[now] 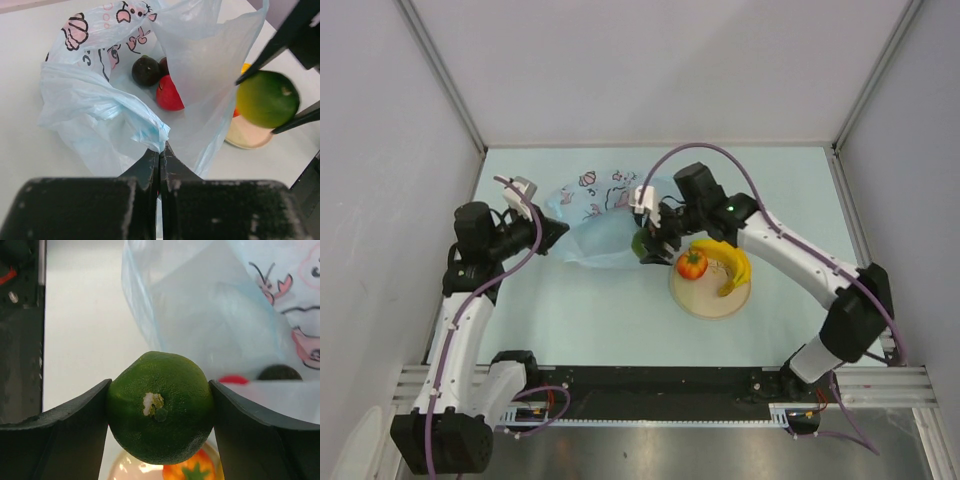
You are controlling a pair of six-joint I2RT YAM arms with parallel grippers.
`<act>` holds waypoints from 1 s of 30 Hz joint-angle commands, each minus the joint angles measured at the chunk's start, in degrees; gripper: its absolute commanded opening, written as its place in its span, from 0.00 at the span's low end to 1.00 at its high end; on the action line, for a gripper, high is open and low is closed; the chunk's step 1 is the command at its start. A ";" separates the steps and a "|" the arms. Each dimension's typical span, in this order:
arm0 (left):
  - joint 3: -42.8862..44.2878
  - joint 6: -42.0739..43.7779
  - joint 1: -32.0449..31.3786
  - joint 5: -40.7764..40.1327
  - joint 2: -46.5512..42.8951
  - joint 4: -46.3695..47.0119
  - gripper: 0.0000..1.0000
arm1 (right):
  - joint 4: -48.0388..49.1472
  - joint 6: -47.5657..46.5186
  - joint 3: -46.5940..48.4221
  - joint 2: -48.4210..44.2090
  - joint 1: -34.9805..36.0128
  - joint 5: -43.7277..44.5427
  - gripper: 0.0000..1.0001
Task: Take the fake fruits out of the plastic bag
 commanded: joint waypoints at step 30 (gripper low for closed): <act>-0.24 -0.02 0.40 -2.67 2.93 1.43 0.00 | 11.32 -20.57 -42.13 -20.97 -7.94 20.45 0.74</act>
